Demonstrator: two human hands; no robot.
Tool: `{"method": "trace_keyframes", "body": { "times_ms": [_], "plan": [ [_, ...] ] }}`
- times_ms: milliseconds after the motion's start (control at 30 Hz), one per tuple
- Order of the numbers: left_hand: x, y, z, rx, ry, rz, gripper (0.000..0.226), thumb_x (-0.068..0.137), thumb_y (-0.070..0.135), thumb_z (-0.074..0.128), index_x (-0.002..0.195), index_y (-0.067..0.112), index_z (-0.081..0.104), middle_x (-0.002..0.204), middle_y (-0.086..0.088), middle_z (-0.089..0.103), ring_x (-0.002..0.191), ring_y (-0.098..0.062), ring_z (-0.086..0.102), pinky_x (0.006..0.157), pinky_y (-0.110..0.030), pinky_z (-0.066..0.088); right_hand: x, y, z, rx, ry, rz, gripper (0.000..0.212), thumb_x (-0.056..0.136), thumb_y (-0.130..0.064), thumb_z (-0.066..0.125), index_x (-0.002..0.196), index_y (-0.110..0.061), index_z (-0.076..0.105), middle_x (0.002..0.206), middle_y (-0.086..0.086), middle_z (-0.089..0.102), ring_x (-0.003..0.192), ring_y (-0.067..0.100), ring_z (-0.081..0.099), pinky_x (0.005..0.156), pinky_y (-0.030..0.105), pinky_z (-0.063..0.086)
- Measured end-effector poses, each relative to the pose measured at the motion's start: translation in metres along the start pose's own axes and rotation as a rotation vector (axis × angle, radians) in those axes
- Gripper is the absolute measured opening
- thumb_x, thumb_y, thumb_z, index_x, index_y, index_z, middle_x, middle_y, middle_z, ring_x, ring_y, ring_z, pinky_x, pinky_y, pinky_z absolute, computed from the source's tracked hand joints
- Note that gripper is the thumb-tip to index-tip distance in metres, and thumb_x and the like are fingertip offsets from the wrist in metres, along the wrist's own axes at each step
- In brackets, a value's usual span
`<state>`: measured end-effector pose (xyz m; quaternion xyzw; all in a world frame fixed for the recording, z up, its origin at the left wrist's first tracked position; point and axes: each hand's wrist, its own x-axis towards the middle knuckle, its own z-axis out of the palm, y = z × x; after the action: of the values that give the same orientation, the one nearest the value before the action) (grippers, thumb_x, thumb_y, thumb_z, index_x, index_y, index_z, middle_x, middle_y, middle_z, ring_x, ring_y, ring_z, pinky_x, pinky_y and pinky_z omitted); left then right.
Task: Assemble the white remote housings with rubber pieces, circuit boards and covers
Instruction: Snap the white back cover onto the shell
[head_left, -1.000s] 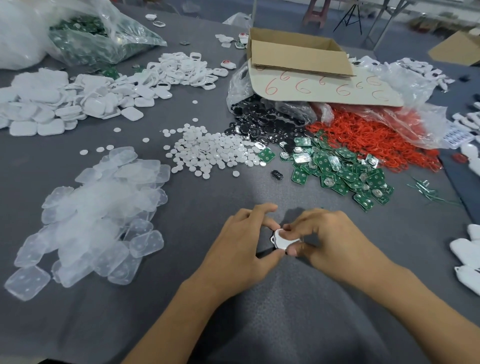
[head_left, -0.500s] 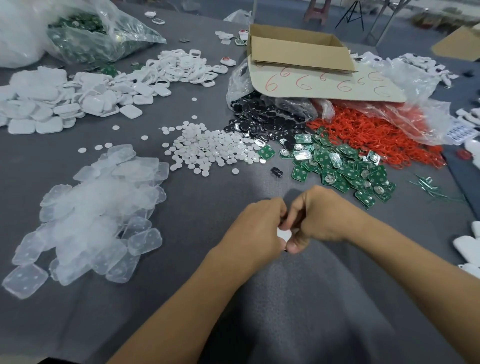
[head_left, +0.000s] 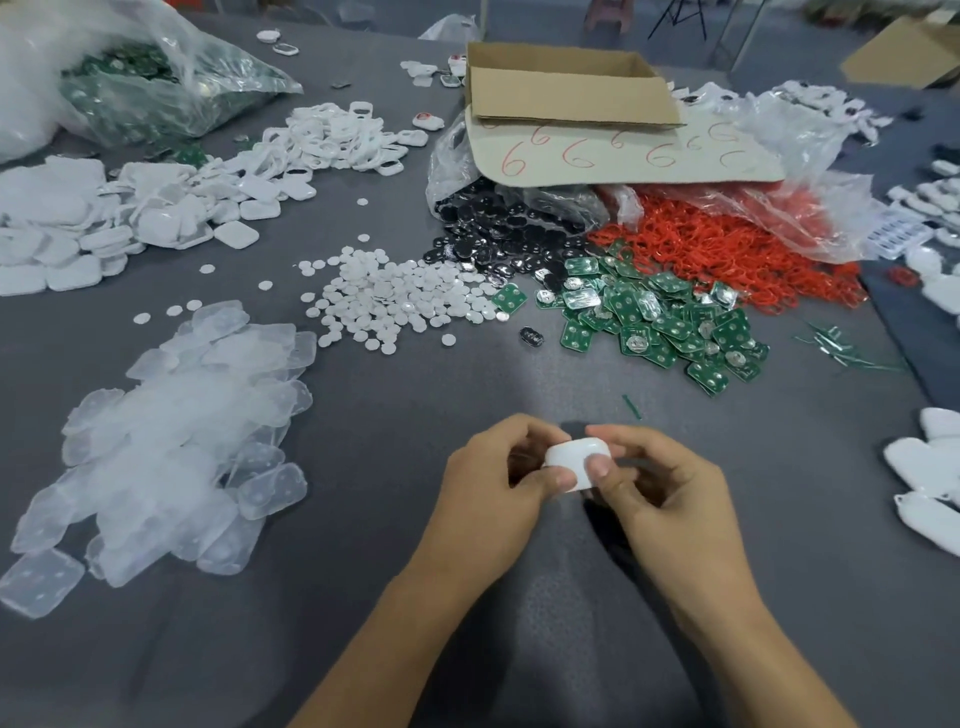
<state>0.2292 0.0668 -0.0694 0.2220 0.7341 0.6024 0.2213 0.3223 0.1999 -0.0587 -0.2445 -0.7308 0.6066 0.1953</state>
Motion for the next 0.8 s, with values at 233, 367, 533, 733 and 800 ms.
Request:
{"method": "trace_keyframes", "body": {
  "times_ms": [233, 367, 533, 733, 800],
  "plan": [
    [-0.009, 0.002, 0.024, 0.062, 0.13, 0.142, 0.033, 0.086, 0.0, 0.072, 0.092, 0.031, 0.066, 0.09, 0.014, 0.071, 0.09, -0.009, 0.068, 0.078, -0.016, 0.052, -0.005, -0.001, -0.006, 0.015, 0.075, -0.021, 0.032, 0.079, 0.002, 0.079, 0.096, -0.025, 0.078, 0.084, -0.004, 0.077, 0.073, 0.011, 0.072, 0.072, 0.02, 0.058],
    [-0.012, -0.002, 0.038, 0.138, 0.195, 0.158, 0.036, 0.08, -0.007, 0.071, 0.088, 0.028, 0.065, 0.083, 0.012, 0.066, 0.082, -0.008, 0.062, 0.072, -0.01, 0.043, -0.011, 0.01, -0.004, 0.066, 0.154, 0.013, 0.033, 0.078, 0.007, 0.078, 0.09, -0.024, 0.078, 0.084, -0.002, 0.078, 0.078, 0.012, 0.073, 0.077, 0.023, 0.058],
    [-0.008, 0.002, 0.058, 0.192, 0.113, 0.242, 0.043, 0.081, -0.007, 0.069, 0.088, 0.035, 0.062, 0.085, 0.018, 0.063, 0.081, -0.003, 0.062, 0.069, -0.014, 0.046, -0.022, 0.022, -0.024, 0.046, 0.242, -0.015, 0.032, 0.08, 0.004, 0.078, 0.087, -0.027, 0.075, 0.089, -0.006, 0.077, 0.082, 0.009, 0.073, 0.073, 0.014, 0.053],
    [0.009, 0.016, 0.107, 0.152, -0.23, 0.284, 0.03, 0.091, 0.001, 0.063, 0.1, 0.029, 0.062, 0.098, 0.014, 0.066, 0.093, -0.005, 0.065, 0.079, -0.029, 0.054, -0.028, 0.032, -0.091, -0.113, 0.267, -0.047, 0.032, 0.086, 0.004, 0.071, 0.092, -0.027, 0.066, 0.092, -0.003, 0.073, 0.084, 0.016, 0.069, 0.075, 0.021, 0.053],
    [0.015, 0.02, 0.13, 0.154, -0.28, 0.294, 0.032, 0.089, 0.0, 0.062, 0.098, 0.031, 0.06, 0.097, 0.013, 0.065, 0.09, -0.004, 0.062, 0.077, -0.026, 0.053, -0.028, 0.035, -0.112, -0.147, 0.298, -0.036, 0.032, 0.086, 0.006, 0.069, 0.092, -0.026, 0.065, 0.092, -0.001, 0.072, 0.083, 0.019, 0.068, 0.074, 0.026, 0.053]
  ]
}}
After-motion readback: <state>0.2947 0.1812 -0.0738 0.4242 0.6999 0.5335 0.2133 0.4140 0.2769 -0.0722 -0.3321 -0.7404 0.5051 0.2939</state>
